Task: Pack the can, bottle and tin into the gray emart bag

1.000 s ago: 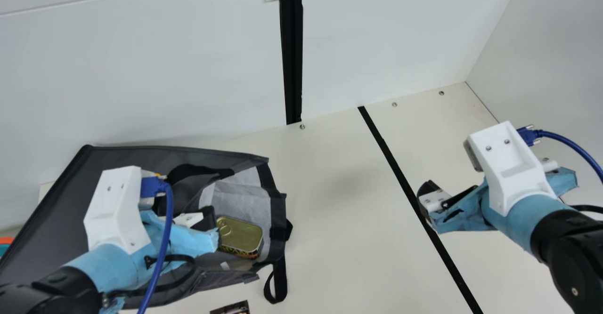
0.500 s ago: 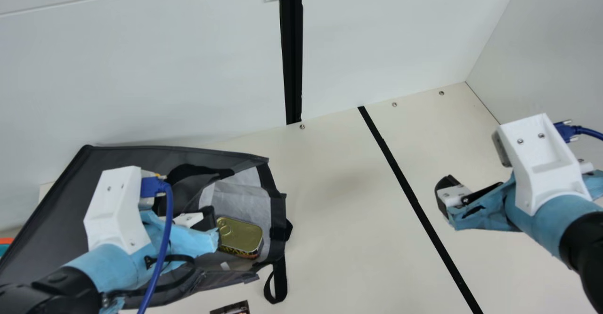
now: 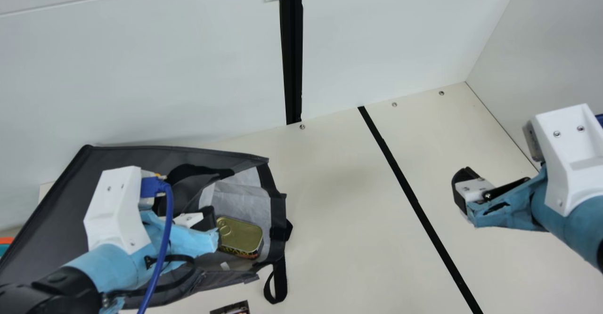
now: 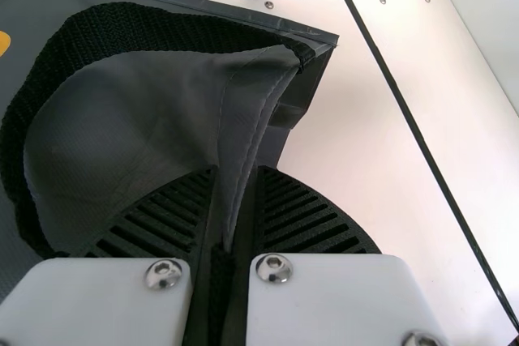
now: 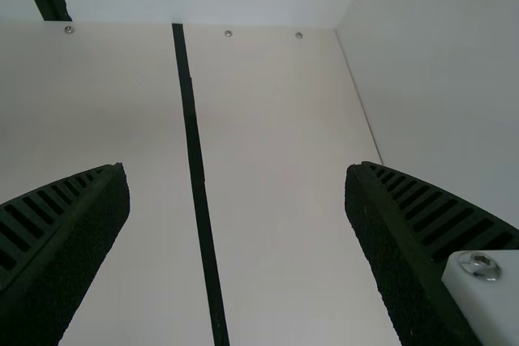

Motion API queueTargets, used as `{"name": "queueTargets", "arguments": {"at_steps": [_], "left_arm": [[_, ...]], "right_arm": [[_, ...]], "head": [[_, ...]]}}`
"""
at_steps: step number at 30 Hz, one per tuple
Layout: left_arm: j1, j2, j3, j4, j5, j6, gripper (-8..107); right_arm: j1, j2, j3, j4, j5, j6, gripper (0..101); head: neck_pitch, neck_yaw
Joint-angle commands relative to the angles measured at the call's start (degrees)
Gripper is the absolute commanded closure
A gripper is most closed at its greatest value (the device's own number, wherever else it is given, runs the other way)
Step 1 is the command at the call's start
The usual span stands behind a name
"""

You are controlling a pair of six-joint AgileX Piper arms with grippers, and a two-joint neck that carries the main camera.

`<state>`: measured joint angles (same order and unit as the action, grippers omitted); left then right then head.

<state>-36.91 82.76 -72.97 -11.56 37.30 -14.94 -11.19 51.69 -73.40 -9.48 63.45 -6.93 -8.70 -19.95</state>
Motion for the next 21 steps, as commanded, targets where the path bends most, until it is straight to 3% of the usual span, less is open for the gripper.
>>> {"name": "queueTargets", "arguments": {"at_steps": [1, 21], "left_arm": [[0.0, 0.0, 0.0, 0.0, 0.0, 0.0, 89], [0.0, 0.0, 0.0, 0.0, 0.0, 0.0, 89]], "right_arm": [[-0.3, -0.1, -0.5, 0.3, 0.2, -0.4, 10], [-2.4, -0.3, -4.1, 2.4, 2.2, -1.9, 10]], "head": [[-1.3, 0.0], [-1.3, 0.0]]}}
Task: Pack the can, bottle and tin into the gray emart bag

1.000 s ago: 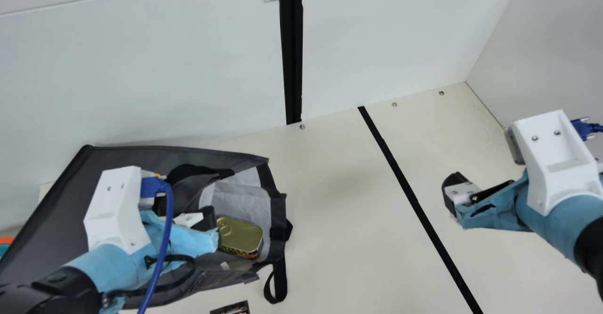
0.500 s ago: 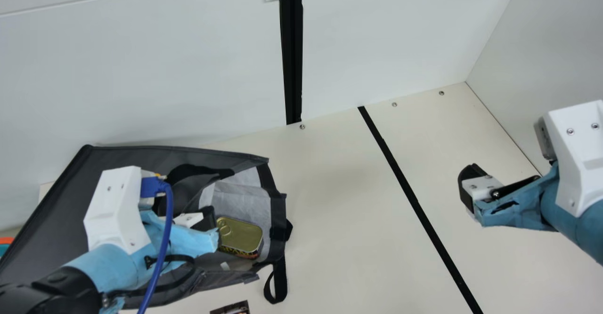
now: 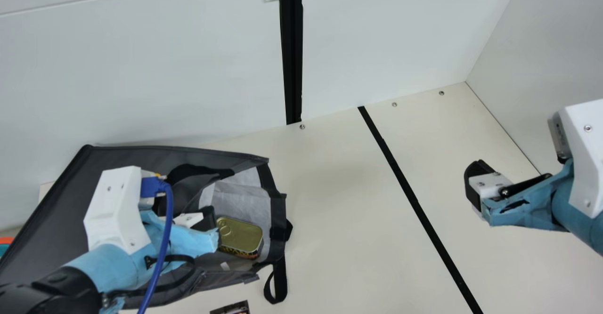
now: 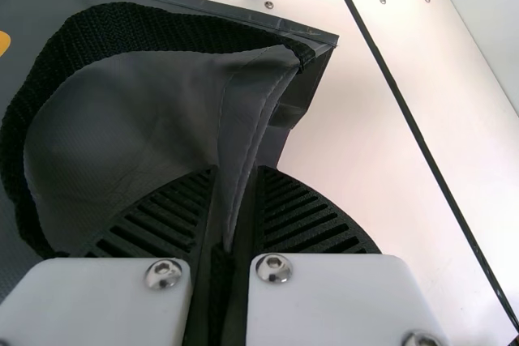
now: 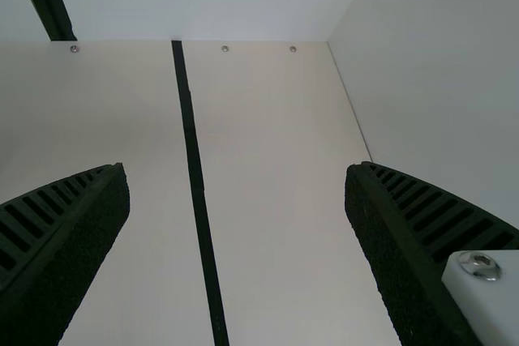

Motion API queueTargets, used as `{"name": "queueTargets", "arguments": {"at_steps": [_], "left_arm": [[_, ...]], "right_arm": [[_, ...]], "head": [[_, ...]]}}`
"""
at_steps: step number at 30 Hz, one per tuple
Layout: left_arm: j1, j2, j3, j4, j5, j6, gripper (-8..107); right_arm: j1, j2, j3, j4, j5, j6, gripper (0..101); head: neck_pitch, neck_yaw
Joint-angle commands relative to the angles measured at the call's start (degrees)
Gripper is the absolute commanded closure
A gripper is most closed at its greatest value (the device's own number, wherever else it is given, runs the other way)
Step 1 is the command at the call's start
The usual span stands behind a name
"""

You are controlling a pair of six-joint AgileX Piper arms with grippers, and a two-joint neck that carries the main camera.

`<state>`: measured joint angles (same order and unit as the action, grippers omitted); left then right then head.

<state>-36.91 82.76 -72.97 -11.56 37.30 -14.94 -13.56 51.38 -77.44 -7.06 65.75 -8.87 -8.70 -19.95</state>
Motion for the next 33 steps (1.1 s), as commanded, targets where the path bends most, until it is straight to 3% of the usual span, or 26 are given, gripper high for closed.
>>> {"name": "queueTargets", "arguments": {"at_steps": [1, 20, 33], "left_arm": [[0.0, 0.0, 0.0, 0.0, 0.0, 0.0, 89], [0.0, 0.0, 0.0, 0.0, 0.0, 0.0, 89], [0.0, 0.0, 0.0, 0.0, 0.0, 0.0, 89]], "right_arm": [[-0.1, 0.1, -0.1, 0.0, 0.0, -0.1, 10], [-2.1, 0.2, -1.0, 0.3, 4.2, -0.4, 10], [-5.6, 0.8, 1.1, 1.9, 4.2, -0.5, 10]], "head": [[-1.3, 0.0], [-1.3, 0.0], [-1.3, 0.0]]}}
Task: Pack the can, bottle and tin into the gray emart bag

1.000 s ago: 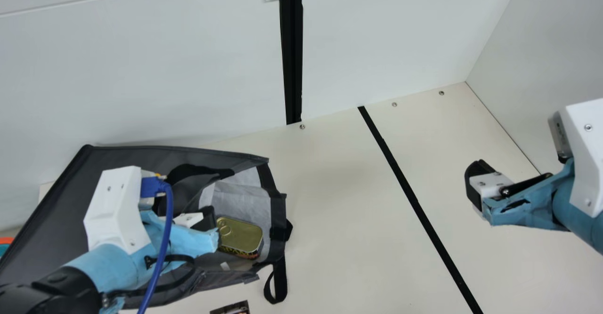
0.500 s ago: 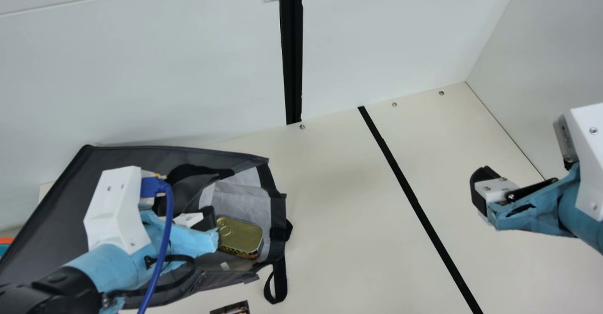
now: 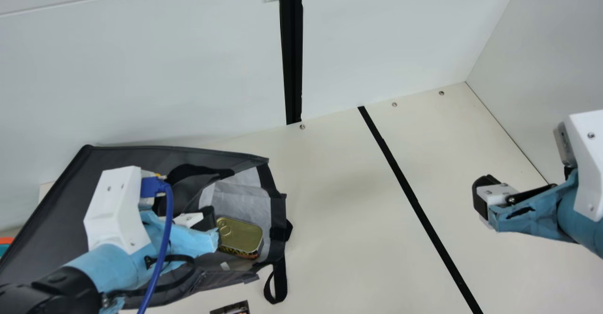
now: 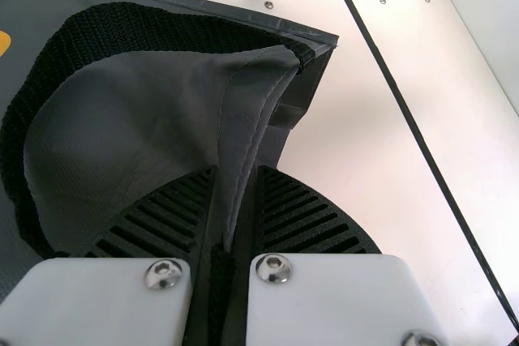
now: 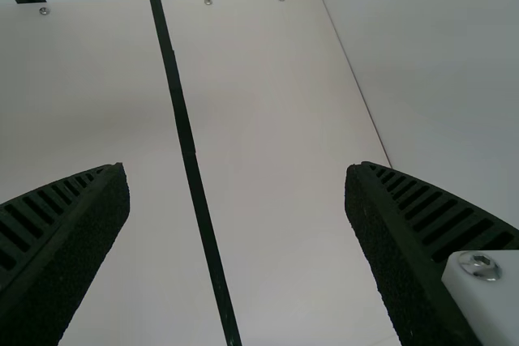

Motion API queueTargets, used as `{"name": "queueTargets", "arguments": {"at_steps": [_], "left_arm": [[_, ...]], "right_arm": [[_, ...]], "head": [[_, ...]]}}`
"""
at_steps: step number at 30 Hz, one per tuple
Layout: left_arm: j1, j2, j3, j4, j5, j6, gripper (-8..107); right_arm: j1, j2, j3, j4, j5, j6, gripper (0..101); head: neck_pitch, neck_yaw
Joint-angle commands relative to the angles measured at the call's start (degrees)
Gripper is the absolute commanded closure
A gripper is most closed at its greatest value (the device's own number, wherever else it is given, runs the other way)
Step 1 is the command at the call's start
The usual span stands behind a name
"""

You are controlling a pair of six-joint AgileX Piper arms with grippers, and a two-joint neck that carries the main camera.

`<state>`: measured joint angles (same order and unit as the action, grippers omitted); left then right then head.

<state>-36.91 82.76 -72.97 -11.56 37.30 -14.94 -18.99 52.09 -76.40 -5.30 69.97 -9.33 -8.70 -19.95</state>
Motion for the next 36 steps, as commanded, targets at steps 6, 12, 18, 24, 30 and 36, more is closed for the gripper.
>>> {"name": "queueTargets", "arguments": {"at_steps": [6, 12, 18, 24, 30, 36], "left_arm": [[0.0, 0.0, 0.0, 0.0, 0.0, 0.0, 89], [0.0, 0.0, 0.0, 0.0, 0.0, 0.0, 89], [0.0, 0.0, 0.0, 0.0, 0.0, 0.0, 89], [0.0, 0.0, 0.0, 0.0, 0.0, 0.0, 89], [0.0, 0.0, 0.0, 0.0, 0.0, 0.0, 89], [0.0, 0.0, 0.0, 0.0, 0.0, 0.0, 89]], "right_arm": [[-0.9, 0.7, 0.2, 0.9, -0.1, -0.4, 10], [-0.7, 1.5, -0.3, 1.9, -0.1, -0.7, 10], [0.2, 2.8, -1.2, 3.0, -0.1, -0.8, 10], [1.5, 4.4, -2.1, 3.6, -0.3, -0.9, 10], [2.8, 6.2, -0.9, 4.1, -2.6, -0.9, 10], [4.4, 8.0, 0.3, 4.9, -4.9, -0.9, 10]], "head": [[-1.3, 0.0], [-1.3, 0.0], [-1.3, 0.0], [-1.3, 0.0], [-1.3, 0.0], [-1.3, 0.0]]}}
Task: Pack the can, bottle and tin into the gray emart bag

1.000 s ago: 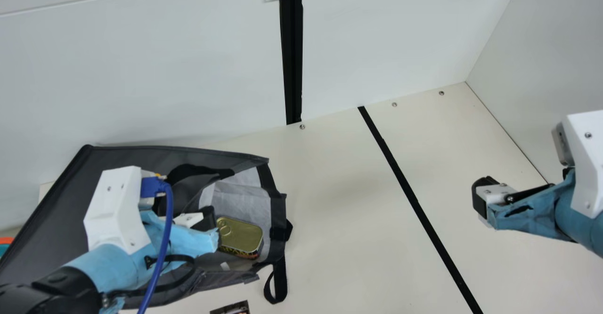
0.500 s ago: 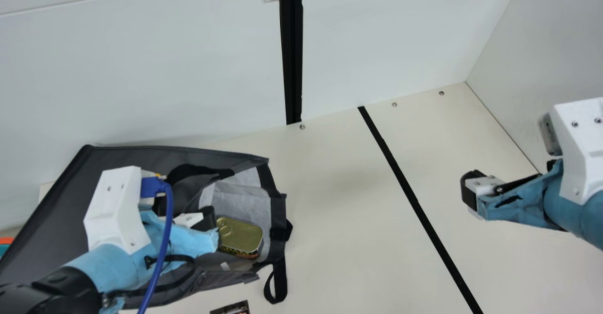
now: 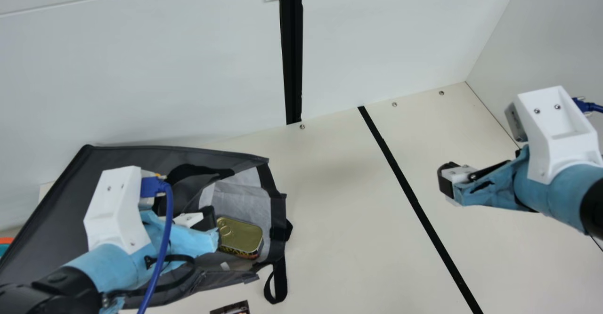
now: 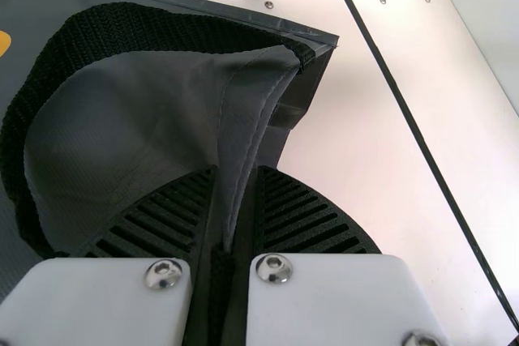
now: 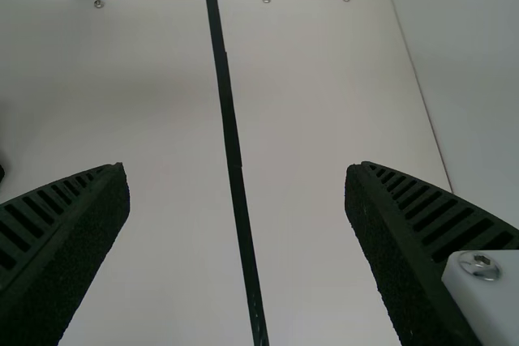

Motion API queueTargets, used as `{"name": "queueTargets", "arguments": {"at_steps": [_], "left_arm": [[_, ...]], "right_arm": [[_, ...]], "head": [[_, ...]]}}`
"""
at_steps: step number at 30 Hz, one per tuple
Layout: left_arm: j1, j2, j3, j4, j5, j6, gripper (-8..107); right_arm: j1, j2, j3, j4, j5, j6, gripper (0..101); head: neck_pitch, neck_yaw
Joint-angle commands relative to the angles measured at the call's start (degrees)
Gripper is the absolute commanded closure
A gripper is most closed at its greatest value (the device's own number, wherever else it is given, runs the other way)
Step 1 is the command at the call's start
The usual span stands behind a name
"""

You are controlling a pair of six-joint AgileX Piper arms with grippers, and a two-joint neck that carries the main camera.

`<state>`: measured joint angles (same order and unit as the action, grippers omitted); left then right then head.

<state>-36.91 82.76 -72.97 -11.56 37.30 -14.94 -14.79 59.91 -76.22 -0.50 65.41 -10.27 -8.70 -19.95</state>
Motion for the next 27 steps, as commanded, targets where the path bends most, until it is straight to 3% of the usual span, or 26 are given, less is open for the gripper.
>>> {"name": "queueTargets", "arguments": {"at_steps": [1, 12, 27], "left_arm": [[0.0, 0.0, 0.0, 0.0, 0.0, 0.0, 89], [0.0, 0.0, 0.0, 0.0, 0.0, 0.0, 89], [0.0, 0.0, 0.0, 0.0, 0.0, 0.0, 89]], "right_arm": [[0.4, 0.5, 0.3, 0.2, -0.8, 0.0, 10], [3.1, 4.4, 2.3, 1.9, -4.4, -0.1, 10], [5.6, 9.4, 5.7, 8.6, -9.7, -4.1, 10]], "head": [[-1.3, 0.0], [-1.3, 0.0], [-1.3, 0.0]]}}
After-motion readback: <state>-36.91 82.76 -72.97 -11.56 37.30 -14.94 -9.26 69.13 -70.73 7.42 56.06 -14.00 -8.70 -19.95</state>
